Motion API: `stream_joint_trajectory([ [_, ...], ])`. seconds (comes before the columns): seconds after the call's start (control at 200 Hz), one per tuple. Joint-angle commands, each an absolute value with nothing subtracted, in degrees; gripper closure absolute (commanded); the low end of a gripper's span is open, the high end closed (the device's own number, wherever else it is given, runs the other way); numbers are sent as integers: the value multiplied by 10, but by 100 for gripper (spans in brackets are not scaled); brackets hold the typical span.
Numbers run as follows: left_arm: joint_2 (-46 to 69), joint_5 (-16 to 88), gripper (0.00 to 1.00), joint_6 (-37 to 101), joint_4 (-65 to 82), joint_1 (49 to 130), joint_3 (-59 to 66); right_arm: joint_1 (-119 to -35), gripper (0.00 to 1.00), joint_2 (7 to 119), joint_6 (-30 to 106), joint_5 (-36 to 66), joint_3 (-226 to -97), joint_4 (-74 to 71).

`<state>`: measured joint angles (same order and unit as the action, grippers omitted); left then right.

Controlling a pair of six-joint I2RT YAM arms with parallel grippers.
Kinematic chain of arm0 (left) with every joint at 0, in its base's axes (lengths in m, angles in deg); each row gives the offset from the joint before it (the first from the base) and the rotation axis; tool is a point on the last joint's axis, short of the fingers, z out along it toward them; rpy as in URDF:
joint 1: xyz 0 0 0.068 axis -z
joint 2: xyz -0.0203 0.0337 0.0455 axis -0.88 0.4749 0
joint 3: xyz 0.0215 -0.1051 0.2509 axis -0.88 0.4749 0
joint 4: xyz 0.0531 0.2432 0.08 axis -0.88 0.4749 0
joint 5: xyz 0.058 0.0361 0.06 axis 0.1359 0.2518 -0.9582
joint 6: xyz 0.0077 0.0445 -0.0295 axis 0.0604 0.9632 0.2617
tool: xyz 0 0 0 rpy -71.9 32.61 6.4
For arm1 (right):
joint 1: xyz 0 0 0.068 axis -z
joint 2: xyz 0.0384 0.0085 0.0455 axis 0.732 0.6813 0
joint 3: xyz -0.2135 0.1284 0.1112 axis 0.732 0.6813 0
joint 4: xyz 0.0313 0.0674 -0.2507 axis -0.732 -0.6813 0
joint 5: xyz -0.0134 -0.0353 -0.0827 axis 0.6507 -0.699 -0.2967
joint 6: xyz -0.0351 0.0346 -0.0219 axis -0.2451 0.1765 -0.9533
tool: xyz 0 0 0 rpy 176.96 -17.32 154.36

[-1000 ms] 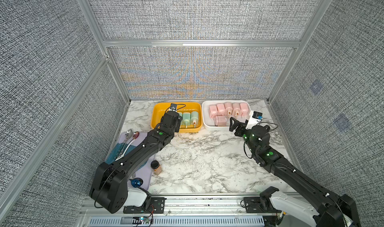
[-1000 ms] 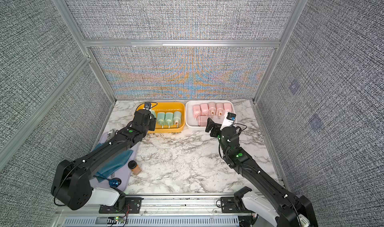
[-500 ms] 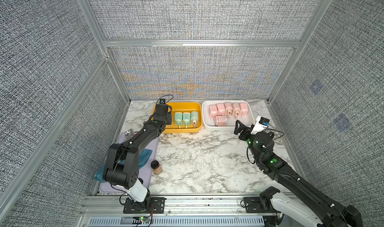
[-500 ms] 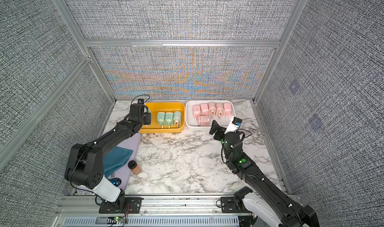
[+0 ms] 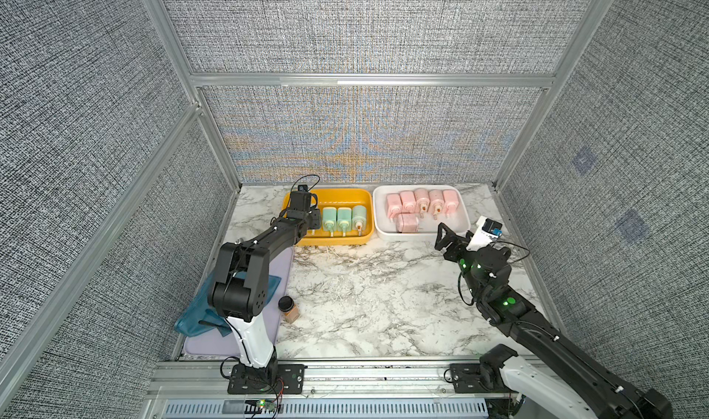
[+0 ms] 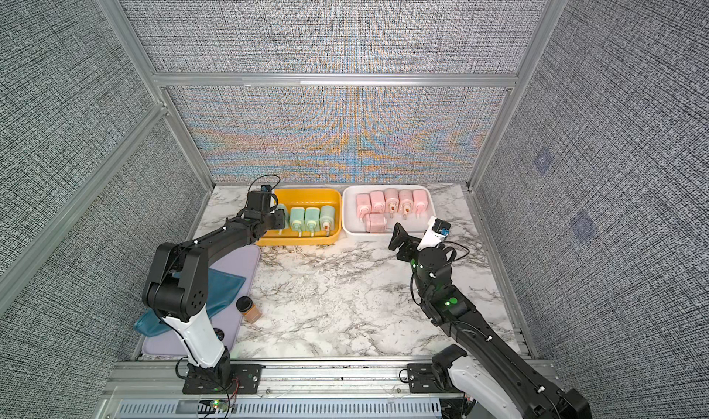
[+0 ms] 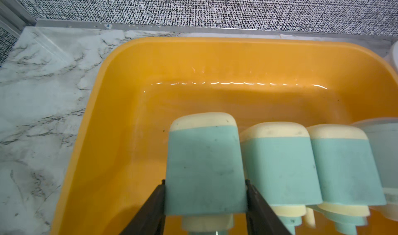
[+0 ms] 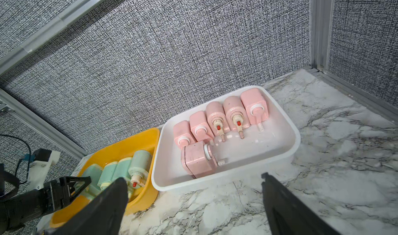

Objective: Place the pencil sharpeners by color into the storage box
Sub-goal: Place the pencil sharpener in the storage box.

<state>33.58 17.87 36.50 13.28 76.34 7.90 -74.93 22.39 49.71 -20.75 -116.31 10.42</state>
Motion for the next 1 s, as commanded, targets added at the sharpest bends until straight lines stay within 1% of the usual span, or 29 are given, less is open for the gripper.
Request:
stream_joint_trajectory([
  [0.0, 341, 185, 100, 353, 105, 762, 78, -750, 1, 220, 498, -218, -1162, 102],
  [0.095, 347, 180, 100, 358, 114, 762, 76, -750, 1, 220, 499, -219, -1162, 102],
  [0.22, 355, 173, 95, 366, 122, 762, 77, -750, 1, 221, 499, -217, -1162, 103],
  [0.385, 363, 187, 81, 367, 125, 762, 80, -750, 1, 225, 506, -214, -1162, 103],
  [0.495, 364, 195, 68, 366, 126, 762, 79, -750, 1, 226, 507, -212, -1164, 103],
  [0.58, 365, 202, 61, 365, 124, 762, 77, -750, 1, 226, 507, -210, -1165, 103],
  [0.996, 360, 211, 52, 358, 137, 762, 61, -750, 1, 219, 509, -211, -1162, 95],
])
